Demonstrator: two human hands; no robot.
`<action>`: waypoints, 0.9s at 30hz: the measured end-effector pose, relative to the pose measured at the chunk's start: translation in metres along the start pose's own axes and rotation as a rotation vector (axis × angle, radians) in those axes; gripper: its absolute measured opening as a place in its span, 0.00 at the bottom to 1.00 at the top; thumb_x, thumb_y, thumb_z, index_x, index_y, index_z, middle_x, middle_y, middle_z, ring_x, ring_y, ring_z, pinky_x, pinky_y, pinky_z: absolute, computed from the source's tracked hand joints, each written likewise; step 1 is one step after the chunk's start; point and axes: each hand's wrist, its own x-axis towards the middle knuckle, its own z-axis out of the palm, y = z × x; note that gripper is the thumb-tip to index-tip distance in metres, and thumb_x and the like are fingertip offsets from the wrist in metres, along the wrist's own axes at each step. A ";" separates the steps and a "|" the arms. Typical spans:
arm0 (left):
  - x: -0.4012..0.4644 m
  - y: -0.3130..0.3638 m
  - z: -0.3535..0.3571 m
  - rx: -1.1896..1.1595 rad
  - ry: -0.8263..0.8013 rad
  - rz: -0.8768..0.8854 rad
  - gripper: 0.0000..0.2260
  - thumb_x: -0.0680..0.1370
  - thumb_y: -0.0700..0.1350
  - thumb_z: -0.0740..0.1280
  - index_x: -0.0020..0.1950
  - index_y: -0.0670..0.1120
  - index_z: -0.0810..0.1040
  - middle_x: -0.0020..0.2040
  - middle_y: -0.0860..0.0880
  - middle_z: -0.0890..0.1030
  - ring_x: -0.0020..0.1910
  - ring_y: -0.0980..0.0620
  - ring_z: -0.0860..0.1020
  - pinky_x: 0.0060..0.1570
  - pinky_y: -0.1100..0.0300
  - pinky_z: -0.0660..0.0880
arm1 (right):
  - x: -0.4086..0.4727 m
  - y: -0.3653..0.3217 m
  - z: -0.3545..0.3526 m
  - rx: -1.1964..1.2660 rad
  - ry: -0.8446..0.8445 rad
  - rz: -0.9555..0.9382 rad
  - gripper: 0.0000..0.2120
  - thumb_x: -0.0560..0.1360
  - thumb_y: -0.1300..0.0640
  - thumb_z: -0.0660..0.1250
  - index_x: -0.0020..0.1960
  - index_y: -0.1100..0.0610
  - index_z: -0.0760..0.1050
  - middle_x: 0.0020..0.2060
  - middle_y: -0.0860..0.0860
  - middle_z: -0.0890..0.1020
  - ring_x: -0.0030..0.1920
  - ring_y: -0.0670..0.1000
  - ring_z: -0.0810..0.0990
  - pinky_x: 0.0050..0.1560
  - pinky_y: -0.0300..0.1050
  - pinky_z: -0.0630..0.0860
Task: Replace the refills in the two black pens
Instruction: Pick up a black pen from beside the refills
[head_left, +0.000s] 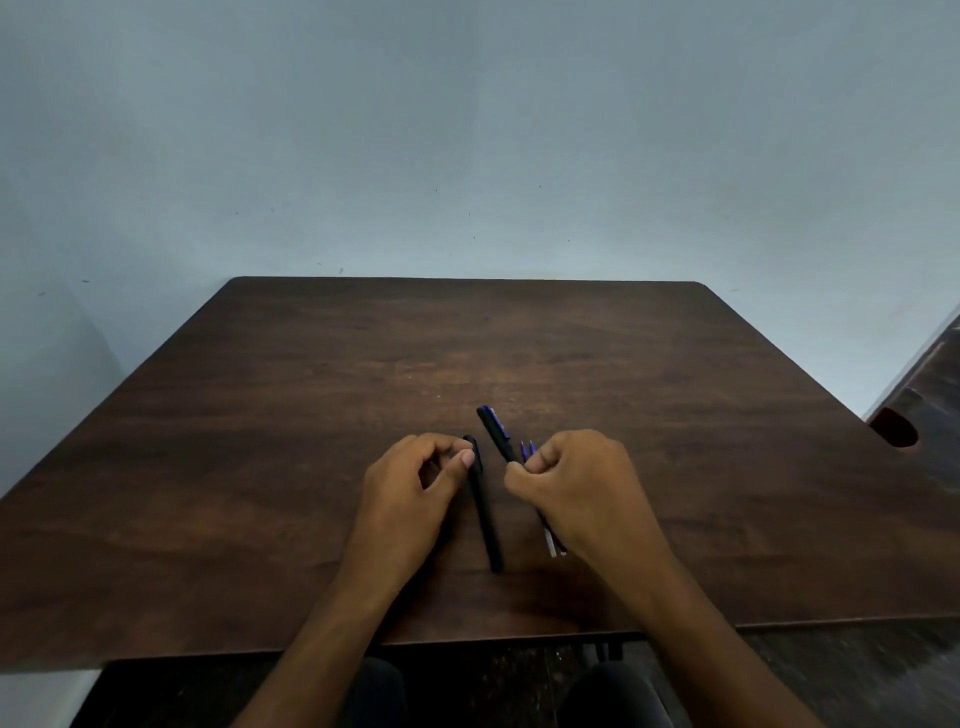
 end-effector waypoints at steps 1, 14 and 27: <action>0.000 0.001 -0.001 -0.027 0.031 0.006 0.04 0.78 0.47 0.71 0.51 0.54 0.84 0.45 0.58 0.83 0.47 0.61 0.79 0.45 0.68 0.74 | 0.000 0.001 -0.005 0.026 0.009 -0.012 0.13 0.70 0.49 0.73 0.33 0.57 0.79 0.26 0.52 0.82 0.27 0.47 0.80 0.31 0.45 0.79; 0.008 0.049 -0.005 -0.725 -0.065 -0.413 0.14 0.67 0.54 0.76 0.39 0.42 0.87 0.38 0.43 0.86 0.36 0.51 0.81 0.41 0.59 0.80 | 0.004 0.013 -0.019 0.442 -0.142 -0.182 0.05 0.76 0.57 0.72 0.42 0.55 0.84 0.31 0.48 0.85 0.26 0.38 0.77 0.30 0.30 0.70; 0.009 0.057 -0.004 -0.816 -0.008 -0.503 0.09 0.73 0.42 0.73 0.44 0.35 0.85 0.38 0.40 0.86 0.33 0.50 0.83 0.37 0.61 0.81 | 0.005 0.019 -0.012 0.378 -0.161 -0.318 0.13 0.79 0.50 0.68 0.41 0.54 0.85 0.24 0.48 0.75 0.25 0.45 0.69 0.29 0.45 0.69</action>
